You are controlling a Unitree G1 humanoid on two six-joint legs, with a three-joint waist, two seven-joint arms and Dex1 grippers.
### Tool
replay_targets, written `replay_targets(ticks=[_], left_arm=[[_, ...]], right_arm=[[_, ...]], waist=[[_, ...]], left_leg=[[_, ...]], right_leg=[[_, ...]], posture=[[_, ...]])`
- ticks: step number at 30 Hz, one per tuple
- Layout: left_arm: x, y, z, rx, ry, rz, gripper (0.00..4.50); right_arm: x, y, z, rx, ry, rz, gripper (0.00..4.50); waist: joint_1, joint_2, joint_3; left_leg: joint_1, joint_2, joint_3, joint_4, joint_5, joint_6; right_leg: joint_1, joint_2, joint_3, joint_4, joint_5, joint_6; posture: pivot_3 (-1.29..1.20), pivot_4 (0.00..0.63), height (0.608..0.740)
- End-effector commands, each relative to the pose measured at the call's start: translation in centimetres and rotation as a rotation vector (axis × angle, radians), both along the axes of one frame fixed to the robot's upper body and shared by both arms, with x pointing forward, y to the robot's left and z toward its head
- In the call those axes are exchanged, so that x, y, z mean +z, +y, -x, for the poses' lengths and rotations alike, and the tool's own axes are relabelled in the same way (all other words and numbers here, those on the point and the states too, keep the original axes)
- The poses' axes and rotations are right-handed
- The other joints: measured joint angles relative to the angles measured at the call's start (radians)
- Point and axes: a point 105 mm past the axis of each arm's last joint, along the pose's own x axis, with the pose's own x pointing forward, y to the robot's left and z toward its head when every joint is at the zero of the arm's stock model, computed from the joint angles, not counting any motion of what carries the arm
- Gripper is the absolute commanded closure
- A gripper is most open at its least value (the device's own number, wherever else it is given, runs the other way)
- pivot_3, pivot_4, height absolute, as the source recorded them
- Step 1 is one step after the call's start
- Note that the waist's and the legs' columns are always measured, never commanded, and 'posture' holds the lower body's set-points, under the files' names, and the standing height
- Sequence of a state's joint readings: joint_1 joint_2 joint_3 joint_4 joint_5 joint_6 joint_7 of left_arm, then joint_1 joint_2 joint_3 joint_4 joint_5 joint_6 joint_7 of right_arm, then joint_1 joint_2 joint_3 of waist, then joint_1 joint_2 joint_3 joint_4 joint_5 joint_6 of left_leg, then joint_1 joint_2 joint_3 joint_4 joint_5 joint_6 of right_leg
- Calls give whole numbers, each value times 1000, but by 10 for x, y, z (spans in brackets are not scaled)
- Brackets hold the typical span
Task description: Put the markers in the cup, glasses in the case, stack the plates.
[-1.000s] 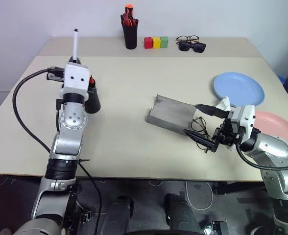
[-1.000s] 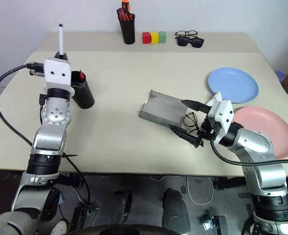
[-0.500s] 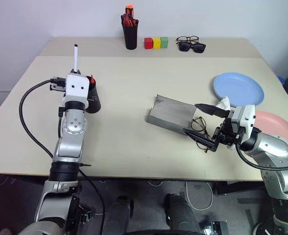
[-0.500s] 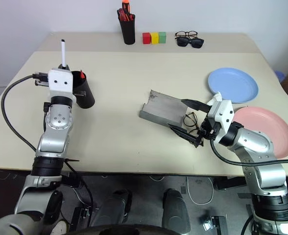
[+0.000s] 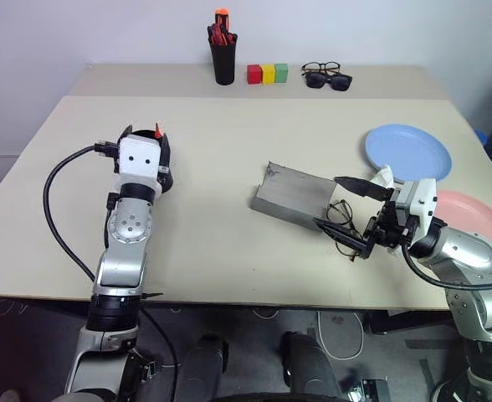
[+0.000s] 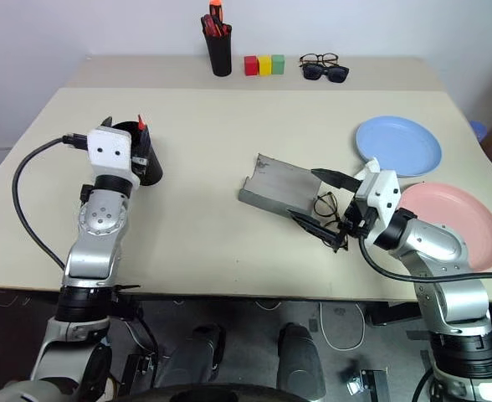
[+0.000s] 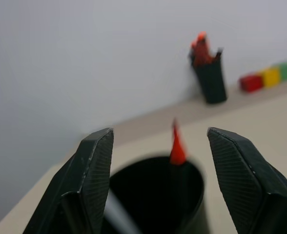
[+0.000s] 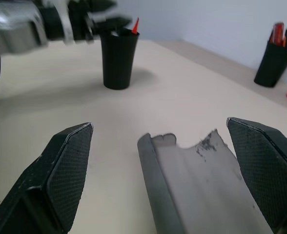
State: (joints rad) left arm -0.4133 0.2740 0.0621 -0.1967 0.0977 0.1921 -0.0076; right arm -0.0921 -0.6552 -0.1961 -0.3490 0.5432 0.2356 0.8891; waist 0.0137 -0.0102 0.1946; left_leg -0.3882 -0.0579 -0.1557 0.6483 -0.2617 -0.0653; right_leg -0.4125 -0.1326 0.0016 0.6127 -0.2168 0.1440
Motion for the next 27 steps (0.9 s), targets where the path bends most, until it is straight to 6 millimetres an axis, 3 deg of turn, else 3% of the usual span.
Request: replay_targets(ticks=[1,3,8,10,12,14,17,22,27], left_arm=[[27,-37,9,-215,21,-68,1283],[21,-68,13,-438,133,-167,1283],[1,-98,13,-665,318,-305,1283],[-21,-122,29,-938,441,-375,1283],[-37,-129,35,-1123,519,-482,1283],[-49,-129,30,-1203,566,-600,1283],[-61,-130,17,-1273,610,-750,1283],[-56,-147,-26,-1213,600,-977,1283],[-59,-157,-31,-1234,628,-1092,1283]], right_arm=[[11,-11,4,-60,-25,5,0],[7,-18,11,-107,-2,15,0],[-12,-37,30,-238,80,76,0],[-28,-54,41,-359,127,115,0],[-40,-67,51,-456,151,155,0],[-45,-72,60,-502,160,164,0],[-47,-73,67,-539,156,149,0],[-44,-68,78,-588,113,107,0],[-48,-64,85,-604,116,105,0]], waist=[[2,0,0],[2,0,0],[-6,1,0],[-1,1,0],[-1,1,0],[-2,1,0],[-6,0,0],[1,-1,0],[-4,-1,0]], left_leg=[[0,0,0,0,0,0],[0,0,0,0,0,0],[0,0,0,-1,0,0],[0,0,0,-1,0,0],[0,0,1,0,0,0],[0,0,1,1,0,0],[0,1,3,2,0,1],[-2,3,6,2,1,3],[-3,2,10,0,-3,11]], right_leg=[[0,0,0,0,0,0],[0,0,0,0,0,0],[0,0,0,0,-1,1],[0,1,0,1,-2,2],[1,1,0,0,-2,1],[1,0,0,0,-5,-1],[1,0,0,-1,-4,-3],[1,-1,-1,-3,-4,-2],[1,-2,1,-5,-5,7]], posture=[[0,150,740],[0,150,740],[0,150,740],[0,150,740],[0,150,740],[0,150,740],[0,150,740],[0,150,740],[0,150,740]])
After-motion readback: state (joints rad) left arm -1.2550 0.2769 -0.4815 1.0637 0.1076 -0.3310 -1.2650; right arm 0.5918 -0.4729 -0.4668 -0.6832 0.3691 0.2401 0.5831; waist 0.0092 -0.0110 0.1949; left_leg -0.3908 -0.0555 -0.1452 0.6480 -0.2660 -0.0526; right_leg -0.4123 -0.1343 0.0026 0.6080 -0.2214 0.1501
